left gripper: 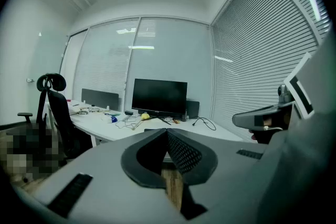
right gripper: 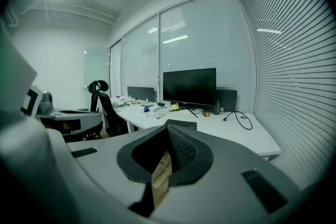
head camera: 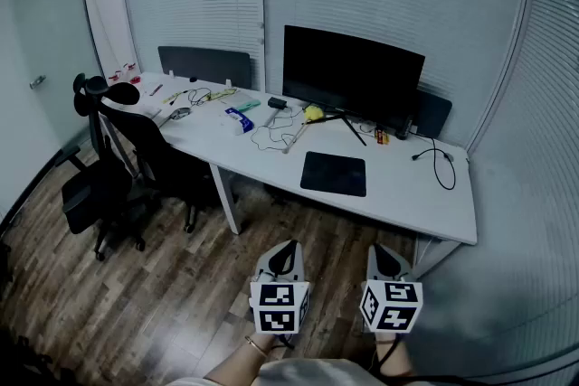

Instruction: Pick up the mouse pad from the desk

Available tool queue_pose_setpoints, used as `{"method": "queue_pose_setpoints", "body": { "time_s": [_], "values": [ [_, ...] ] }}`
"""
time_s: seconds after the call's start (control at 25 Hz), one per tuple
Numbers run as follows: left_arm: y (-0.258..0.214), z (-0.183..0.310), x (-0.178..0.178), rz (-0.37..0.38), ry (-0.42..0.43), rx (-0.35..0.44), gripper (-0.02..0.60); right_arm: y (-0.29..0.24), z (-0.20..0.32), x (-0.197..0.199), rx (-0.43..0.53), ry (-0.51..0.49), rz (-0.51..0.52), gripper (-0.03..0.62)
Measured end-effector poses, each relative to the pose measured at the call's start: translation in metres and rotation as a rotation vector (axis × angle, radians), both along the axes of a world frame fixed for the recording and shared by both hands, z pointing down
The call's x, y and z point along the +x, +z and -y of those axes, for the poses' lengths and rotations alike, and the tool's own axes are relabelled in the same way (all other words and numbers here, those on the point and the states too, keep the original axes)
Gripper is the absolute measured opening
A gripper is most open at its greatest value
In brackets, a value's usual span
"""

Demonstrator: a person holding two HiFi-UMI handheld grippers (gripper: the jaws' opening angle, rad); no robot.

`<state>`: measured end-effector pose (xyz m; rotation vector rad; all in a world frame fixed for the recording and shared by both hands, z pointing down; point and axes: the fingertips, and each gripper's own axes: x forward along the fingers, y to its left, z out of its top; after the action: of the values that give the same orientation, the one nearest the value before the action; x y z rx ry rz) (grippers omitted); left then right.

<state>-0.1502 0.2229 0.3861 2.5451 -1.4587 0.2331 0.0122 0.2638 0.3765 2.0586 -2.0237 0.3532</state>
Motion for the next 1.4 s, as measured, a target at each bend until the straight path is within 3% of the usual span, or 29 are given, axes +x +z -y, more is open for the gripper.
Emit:
{"method": "queue_pose_setpoints", "body": {
  "time_s": [0.44,0.72,1.08,1.4],
  "values": [
    [0.004,0.003,0.001,0.004,0.026,0.004,0.017,0.0,0.002,-0.005,0.022,0.011,0.018,0.032],
    [0.012,0.004,-0.01,0.012,0.046,0.0,0.017,0.009,-0.005,-0.006,0.019,0.071,0.038,0.034],
    [0.03,0.021,-0.012,0.021,0.031,-0.052,0.017,0.027,-0.001,0.014,-0.024,0.106,0.064,0.034],
    [0.032,0.06,0.013,0.024,0.007,-0.056,0.017,0.026,0.042,0.041,-0.027,0.075,0.079,0.034]
  ]
}}
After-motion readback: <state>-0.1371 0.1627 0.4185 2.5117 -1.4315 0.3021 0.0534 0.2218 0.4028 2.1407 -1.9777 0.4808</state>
